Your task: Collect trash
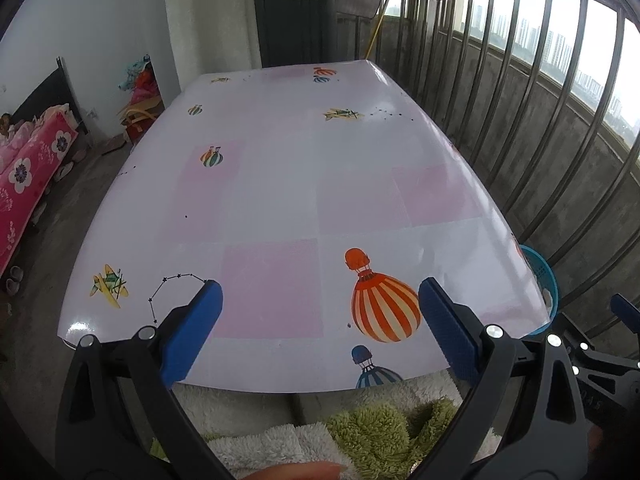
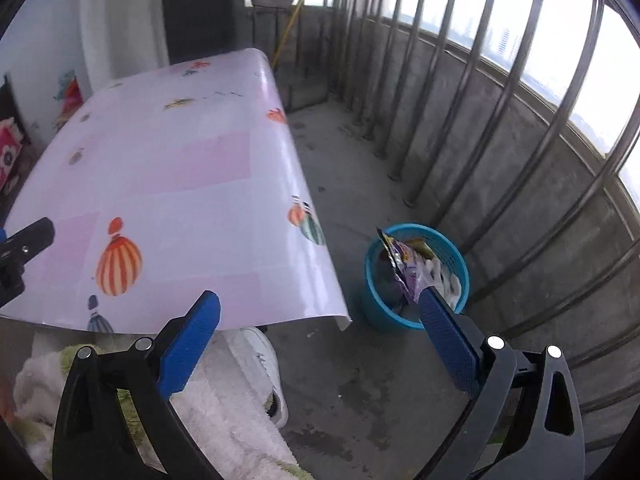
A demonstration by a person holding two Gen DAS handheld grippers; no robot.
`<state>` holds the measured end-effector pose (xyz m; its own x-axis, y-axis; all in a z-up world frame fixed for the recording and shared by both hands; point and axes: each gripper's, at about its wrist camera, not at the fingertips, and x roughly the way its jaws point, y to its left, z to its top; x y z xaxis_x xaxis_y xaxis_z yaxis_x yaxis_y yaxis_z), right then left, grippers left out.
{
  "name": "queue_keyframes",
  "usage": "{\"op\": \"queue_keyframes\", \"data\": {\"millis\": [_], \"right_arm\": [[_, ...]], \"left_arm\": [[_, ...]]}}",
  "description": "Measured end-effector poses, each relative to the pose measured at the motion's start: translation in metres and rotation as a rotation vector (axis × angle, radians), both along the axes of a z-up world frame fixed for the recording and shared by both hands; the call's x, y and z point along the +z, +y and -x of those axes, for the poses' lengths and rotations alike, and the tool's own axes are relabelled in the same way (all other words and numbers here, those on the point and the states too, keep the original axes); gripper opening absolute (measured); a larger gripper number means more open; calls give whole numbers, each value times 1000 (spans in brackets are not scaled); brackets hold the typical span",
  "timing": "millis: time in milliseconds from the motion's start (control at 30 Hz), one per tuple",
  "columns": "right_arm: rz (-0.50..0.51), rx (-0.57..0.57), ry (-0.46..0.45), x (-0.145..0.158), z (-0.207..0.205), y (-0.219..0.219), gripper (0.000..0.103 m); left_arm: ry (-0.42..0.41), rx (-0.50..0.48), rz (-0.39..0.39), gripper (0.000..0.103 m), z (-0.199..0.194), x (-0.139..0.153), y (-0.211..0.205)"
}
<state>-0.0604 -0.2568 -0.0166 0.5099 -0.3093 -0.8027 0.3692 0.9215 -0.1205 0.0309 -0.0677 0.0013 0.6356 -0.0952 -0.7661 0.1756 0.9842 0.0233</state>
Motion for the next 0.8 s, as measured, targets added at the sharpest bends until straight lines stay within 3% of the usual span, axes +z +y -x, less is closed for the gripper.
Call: {"op": "queue_keyframes", "data": {"millis": [800], "right_arm": [[-15,-47,47,-18,1,-18,97]], "left_arm": [[29,-64,-53,94,-2,-7,-19]]}}
